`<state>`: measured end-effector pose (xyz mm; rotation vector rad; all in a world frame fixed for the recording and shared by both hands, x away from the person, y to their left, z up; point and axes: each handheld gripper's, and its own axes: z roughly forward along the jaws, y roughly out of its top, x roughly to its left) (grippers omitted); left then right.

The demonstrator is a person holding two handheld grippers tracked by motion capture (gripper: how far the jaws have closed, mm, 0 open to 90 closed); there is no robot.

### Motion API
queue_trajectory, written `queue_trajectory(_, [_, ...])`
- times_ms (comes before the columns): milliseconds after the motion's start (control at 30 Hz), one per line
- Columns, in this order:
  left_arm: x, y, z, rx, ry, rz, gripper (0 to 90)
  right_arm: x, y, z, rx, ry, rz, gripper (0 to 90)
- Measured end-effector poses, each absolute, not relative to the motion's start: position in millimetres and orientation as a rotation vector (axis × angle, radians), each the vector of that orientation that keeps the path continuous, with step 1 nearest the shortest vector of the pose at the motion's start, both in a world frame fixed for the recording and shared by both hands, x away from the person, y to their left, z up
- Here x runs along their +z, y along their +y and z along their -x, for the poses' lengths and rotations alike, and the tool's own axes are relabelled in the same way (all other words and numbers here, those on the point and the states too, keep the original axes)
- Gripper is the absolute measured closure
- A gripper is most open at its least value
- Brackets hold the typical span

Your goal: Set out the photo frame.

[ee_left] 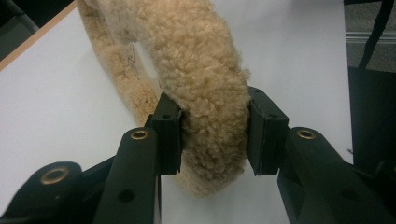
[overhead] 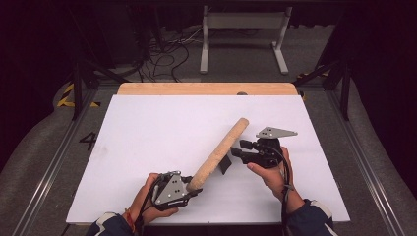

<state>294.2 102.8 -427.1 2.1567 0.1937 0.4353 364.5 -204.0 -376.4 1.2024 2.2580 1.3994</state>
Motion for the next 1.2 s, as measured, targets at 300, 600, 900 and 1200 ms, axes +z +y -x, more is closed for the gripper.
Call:
queue_trajectory(300, [-429.0, 92.4, -292.6, 0.408, 0.163, -2.16, 61.1, -371.4, -198.4, -364.8, 1.463, 2.229, -1.331, 34.1])
queue_trajectory(600, [-430.9, 83.4, -291.6, 0.414, 0.154, -2.167, 58.8, -376.6, -175.4, -375.5, 1.402, 2.273, -1.454, 23.7])
queue_trajectory(900, [-432.8, 75.6, -292.7, 0.402, 0.202, -2.16, 54.1, -379.5, -166.1, -385.2, 1.362, 2.273, -1.53, 22.1])
queue_trajectory(1200, [-437.3, 63.0, -292.5, 0.384, 0.21, -2.183, 42.5, -386.0, -155.8, -398.5, 1.28, 2.324, -1.628, 21.3])
